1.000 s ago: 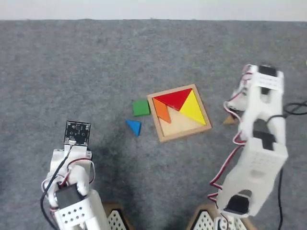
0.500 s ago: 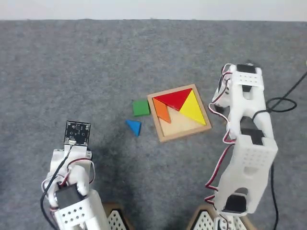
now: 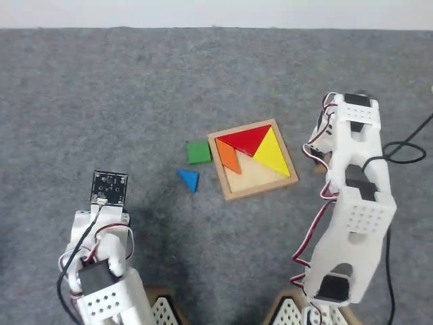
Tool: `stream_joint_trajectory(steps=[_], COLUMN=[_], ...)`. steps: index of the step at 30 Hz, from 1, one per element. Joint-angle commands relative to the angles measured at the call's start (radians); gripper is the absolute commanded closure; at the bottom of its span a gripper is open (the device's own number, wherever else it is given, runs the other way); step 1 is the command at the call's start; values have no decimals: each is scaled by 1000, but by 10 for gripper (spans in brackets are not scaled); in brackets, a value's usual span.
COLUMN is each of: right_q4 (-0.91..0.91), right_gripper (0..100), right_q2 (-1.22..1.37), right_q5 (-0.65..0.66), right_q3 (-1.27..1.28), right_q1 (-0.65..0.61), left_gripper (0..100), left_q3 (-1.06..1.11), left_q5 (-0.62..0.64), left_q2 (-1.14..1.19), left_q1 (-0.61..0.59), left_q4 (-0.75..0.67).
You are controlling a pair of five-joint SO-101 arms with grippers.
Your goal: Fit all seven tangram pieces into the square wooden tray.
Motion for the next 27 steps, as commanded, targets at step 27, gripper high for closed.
stream_joint_trajectory(steps=[27], right_q4=[254], right_gripper=[941], right_q2=[18], right_q5=[532], right_q3=[-442], right_q1=[-472], left_gripper=[867], left_q3=[-7], left_q5=[-6], left_q2=[-6], left_q1=[-2], left_q4=[-11])
